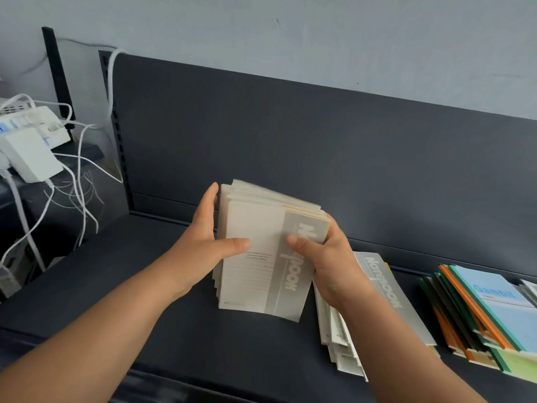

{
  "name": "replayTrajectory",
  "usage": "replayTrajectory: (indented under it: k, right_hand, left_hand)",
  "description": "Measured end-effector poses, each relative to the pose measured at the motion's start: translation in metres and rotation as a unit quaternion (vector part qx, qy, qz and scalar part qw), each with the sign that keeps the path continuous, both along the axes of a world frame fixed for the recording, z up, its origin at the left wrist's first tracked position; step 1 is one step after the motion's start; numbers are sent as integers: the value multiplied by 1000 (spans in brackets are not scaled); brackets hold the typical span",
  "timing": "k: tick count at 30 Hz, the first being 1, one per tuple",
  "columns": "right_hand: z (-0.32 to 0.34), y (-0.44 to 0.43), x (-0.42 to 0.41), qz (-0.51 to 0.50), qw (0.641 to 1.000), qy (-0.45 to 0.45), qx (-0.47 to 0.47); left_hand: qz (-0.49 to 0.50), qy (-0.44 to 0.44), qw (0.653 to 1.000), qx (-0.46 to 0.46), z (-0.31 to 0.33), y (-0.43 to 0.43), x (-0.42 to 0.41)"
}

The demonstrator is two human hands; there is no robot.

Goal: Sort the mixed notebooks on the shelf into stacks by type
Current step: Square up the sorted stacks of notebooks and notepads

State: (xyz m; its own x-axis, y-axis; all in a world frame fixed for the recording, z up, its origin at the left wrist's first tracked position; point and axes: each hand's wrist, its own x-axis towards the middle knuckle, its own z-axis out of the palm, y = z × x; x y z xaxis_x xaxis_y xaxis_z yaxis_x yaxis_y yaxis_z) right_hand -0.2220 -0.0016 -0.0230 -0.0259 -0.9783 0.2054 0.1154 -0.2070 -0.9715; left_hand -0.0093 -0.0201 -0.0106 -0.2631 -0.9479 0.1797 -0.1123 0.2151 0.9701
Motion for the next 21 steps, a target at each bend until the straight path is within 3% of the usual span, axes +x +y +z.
replayTrajectory:
  k: [6,13,21]
  right_hand:
    - [-8,0,1,-25,999,-8,20]
    - [-10,-2,1,-35,999,28,7]
    - [-23,2,12,-22,998,43,44]
  left_hand:
    - [-8,6,999,37,-5,-3,-3]
    - [67,-31,997,-18,-2,-5,-2]
    - [-27,20,999,38,-6,-1,-9]
